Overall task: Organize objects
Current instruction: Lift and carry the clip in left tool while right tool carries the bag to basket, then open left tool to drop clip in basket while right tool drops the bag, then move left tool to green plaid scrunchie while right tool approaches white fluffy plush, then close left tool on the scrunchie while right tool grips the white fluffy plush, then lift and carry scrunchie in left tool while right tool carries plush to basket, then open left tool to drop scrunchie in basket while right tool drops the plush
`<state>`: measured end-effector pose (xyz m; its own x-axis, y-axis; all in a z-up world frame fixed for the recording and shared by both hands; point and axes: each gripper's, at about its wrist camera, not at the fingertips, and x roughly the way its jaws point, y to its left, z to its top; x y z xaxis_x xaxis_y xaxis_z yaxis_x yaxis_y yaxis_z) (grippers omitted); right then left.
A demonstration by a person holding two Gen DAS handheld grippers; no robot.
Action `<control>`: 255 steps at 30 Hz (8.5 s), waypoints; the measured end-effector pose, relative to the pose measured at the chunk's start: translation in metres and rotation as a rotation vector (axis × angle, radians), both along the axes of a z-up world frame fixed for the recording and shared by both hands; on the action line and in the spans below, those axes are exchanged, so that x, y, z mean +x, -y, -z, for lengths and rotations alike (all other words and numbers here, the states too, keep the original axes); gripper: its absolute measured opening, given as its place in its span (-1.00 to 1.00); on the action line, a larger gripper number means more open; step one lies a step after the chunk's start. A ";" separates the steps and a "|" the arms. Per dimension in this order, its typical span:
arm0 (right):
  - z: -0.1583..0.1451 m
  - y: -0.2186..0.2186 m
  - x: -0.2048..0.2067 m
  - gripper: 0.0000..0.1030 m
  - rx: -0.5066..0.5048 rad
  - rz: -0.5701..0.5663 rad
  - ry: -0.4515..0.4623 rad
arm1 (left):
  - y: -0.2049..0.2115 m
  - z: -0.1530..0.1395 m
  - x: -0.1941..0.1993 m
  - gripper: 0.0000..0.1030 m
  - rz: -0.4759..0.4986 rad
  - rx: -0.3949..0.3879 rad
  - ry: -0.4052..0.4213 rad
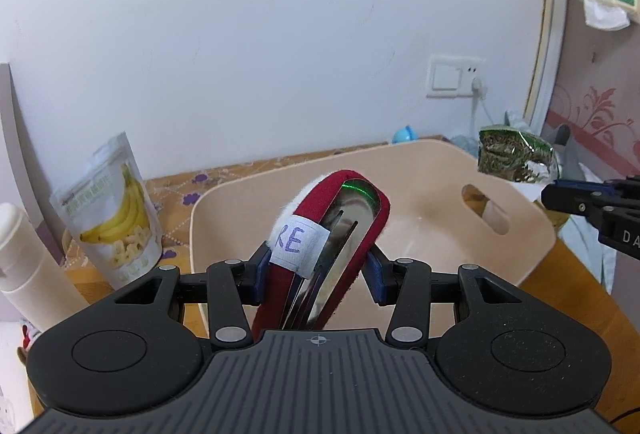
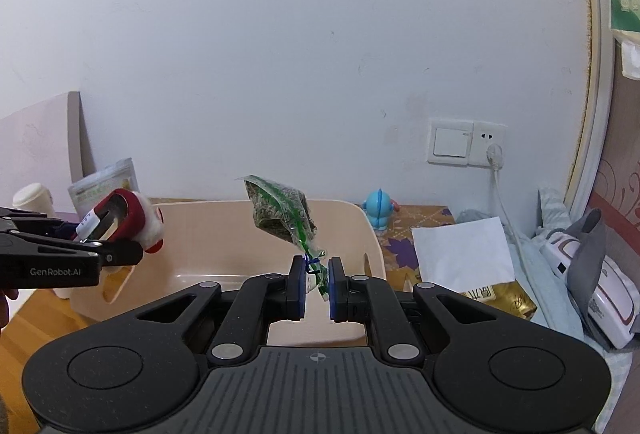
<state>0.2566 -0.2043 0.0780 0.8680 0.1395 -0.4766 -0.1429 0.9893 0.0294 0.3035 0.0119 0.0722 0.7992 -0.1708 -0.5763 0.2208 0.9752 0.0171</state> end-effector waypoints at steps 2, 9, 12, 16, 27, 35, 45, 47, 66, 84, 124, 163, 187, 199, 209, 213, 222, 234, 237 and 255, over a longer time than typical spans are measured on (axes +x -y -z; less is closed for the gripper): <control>0.003 -0.003 0.006 -0.77 -0.017 0.002 -0.006 | 0.001 0.006 0.007 -0.08 -0.004 0.008 -0.016; 0.020 -0.011 0.029 -0.77 -0.026 -0.019 -0.063 | 0.005 0.030 0.026 -0.08 -0.028 0.048 -0.055; 0.027 -0.013 0.034 -0.76 -0.026 -0.026 -0.089 | 0.006 0.035 0.030 -0.07 -0.029 0.045 -0.070; 0.033 -0.014 0.039 -0.75 -0.039 -0.027 -0.109 | 0.006 0.037 0.030 0.05 -0.028 0.033 -0.067; 0.026 -0.008 0.034 0.14 0.024 -0.034 -0.110 | 0.006 0.013 0.007 0.64 -0.050 -0.001 0.002; 0.006 -0.006 0.012 0.84 0.044 -0.022 -0.067 | -0.002 -0.004 -0.020 0.67 -0.075 -0.030 0.028; -0.007 -0.011 -0.020 1.00 0.045 -0.033 -0.040 | -0.014 -0.012 -0.055 0.70 -0.090 -0.029 0.037; -0.007 -0.013 -0.026 1.00 0.046 -0.039 -0.042 | -0.017 -0.013 -0.062 0.70 -0.093 -0.027 0.041; -0.002 -0.026 -0.073 1.00 0.014 -0.056 -0.066 | -0.043 0.007 -0.111 0.70 -0.133 -0.017 0.000; 0.038 -0.031 -0.087 1.00 0.020 -0.058 -0.187 | -0.048 0.048 -0.127 0.70 -0.110 -0.007 -0.099; 0.097 -0.061 -0.047 0.30 -0.006 -0.119 -0.332 | -0.041 0.098 -0.096 -0.09 -0.038 -0.139 -0.261; 0.045 -0.039 -0.087 -0.93 0.018 -0.114 -0.167 | -0.052 0.049 -0.127 -0.59 -0.057 -0.121 -0.131; 0.003 -0.011 -0.076 -0.93 0.068 -0.047 -0.040 | -0.040 -0.017 -0.106 -0.59 -0.033 -0.109 0.021; -0.009 -0.001 -0.049 -0.93 0.093 -0.018 -0.002 | -0.024 -0.016 -0.064 -0.59 -0.023 -0.121 0.012; -0.006 -0.001 -0.014 -0.92 0.085 -0.008 -0.013 | -0.010 0.001 -0.019 -0.59 -0.024 -0.089 -0.033; 0.000 -0.002 0.002 -0.92 0.076 -0.010 -0.030 | -0.006 0.012 -0.004 -0.59 -0.030 -0.067 -0.059; 0.016 -0.009 0.027 -0.92 0.058 -0.030 -0.067 | 0.002 0.033 0.021 -0.57 -0.018 -0.043 -0.123; 0.032 -0.011 0.041 -0.42 0.051 -0.023 -0.122 | 0.004 0.036 0.021 -0.05 0.002 -0.060 -0.150; 0.032 -0.010 0.039 -0.01 0.058 -0.023 -0.120 | 0.007 0.032 0.017 0.11 0.008 -0.057 -0.138; 0.012 -0.012 0.006 0.91 0.067 -0.020 -0.078 | -0.005 0.004 -0.024 0.37 -0.018 -0.073 -0.062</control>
<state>0.2628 -0.1928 0.0660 0.8254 0.1907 -0.5314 -0.1577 0.9816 0.1074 0.2795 0.0168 0.0677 0.7658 -0.2000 -0.6112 0.2015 0.9772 -0.0673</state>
